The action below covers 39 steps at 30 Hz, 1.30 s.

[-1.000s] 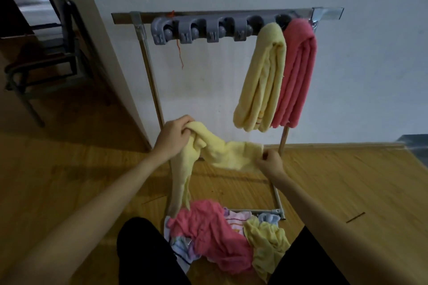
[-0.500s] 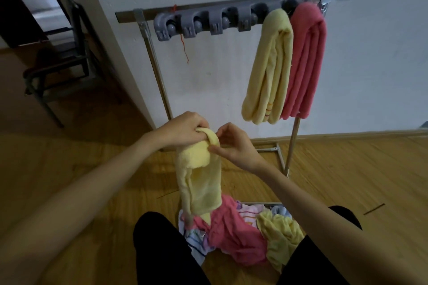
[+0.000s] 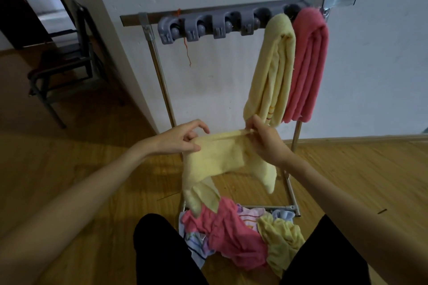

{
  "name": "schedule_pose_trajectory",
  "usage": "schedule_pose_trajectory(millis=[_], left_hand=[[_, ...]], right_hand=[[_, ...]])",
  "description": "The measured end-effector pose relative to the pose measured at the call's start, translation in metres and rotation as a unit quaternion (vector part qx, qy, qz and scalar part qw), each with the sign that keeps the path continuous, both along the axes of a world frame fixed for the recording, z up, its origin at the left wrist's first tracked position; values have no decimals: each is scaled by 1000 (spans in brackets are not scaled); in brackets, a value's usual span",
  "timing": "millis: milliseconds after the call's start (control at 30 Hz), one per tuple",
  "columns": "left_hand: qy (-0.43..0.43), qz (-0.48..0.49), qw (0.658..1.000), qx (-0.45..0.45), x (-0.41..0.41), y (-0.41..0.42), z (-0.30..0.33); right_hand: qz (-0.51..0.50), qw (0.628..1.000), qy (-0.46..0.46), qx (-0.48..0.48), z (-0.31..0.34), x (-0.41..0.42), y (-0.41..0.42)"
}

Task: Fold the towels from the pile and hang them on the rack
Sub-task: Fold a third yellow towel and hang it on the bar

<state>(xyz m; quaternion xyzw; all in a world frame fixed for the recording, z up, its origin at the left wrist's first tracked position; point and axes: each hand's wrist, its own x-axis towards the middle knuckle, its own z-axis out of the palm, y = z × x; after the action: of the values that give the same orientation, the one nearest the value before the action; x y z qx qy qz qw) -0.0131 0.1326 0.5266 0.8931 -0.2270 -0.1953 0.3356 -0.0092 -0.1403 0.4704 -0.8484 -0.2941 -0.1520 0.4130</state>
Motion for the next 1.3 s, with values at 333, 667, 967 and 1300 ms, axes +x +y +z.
schedule_pose_trajectory(millis=[333,667,967,1300], left_hand=[[-163,-102,973,131,-1,-1,1],[-275,-3,918,285,8,-10,14],[-375,121,894,214,33,-50,67],[-469,171,848,179,68,-90,133]], right_hand=[[33,963,-48,-263,7,17,-35],[-16,930,-82,-359,39,26,-32],[-116,946,-73,-293,98,49,-16],[-205,968,-141,-20,143,74,12]])
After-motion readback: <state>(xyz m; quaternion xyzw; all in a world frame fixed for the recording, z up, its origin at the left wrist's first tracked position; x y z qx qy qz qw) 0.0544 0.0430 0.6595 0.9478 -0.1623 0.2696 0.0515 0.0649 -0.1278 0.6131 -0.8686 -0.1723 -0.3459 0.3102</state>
